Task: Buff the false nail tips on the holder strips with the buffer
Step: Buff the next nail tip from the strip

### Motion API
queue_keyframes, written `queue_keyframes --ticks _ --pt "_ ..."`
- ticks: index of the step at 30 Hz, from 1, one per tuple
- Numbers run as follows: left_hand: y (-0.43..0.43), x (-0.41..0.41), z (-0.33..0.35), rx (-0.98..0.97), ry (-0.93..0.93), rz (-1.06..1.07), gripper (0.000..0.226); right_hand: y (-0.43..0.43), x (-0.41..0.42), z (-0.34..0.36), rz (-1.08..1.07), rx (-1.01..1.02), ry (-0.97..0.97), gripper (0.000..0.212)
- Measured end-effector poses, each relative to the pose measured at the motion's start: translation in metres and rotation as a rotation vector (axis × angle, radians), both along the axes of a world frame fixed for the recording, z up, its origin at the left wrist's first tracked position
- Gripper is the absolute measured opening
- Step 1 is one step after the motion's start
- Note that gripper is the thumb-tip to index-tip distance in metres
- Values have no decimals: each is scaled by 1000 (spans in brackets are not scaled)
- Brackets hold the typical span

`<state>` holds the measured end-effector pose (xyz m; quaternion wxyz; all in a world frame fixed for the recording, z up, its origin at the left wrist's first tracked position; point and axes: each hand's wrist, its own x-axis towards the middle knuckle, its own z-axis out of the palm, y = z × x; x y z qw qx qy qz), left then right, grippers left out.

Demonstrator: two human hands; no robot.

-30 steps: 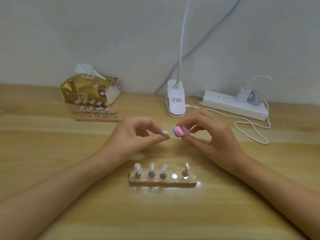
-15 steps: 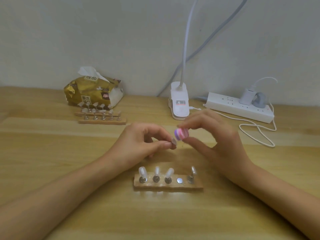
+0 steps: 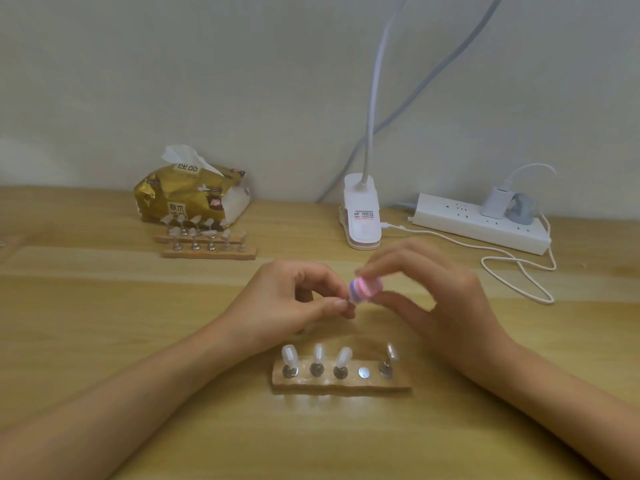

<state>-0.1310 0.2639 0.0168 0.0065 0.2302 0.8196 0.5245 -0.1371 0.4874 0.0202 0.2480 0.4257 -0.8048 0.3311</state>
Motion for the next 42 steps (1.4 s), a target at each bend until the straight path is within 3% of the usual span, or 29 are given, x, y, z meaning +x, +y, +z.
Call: queue_keyframes --ticks 3,6,10,14,18,22,27,30,34,38,42 --pt "0 0 0 6 -18 11 2 -1 -2 -1 -18 38 -83 11" --pt "0 0 0 10 -15 -1 7 0 -4 5 -61 -65 -62 11" --pt "0 -1 -2 -11 -13 14 3 -3 0 -2 -29 44 -78 12" --pt "0 1 0 13 -44 18 5 3 -3 2 -94 -23 -55 11" --pt "0 1 0 -1 -41 14 6 -1 -1 -1 -68 54 -116 16" --pt "1 1 1 8 -38 13 3 -4 2 -1 -40 18 -25 7" --pt "2 2 2 22 -53 6 2 1 1 1 -108 2 -66 11" --pt "2 2 2 -2 -46 7 1 -2 3 -2 -39 46 -62 9" --pt "3 3 3 -3 -40 -9 7 2 1 1 -117 -9 -68 13" --pt "3 2 1 -8 -35 21 16 -6 5 -4 -6 63 -21 10" --pt "3 0 -1 -74 -22 8 8 3 0 0 -128 36 -24 17"
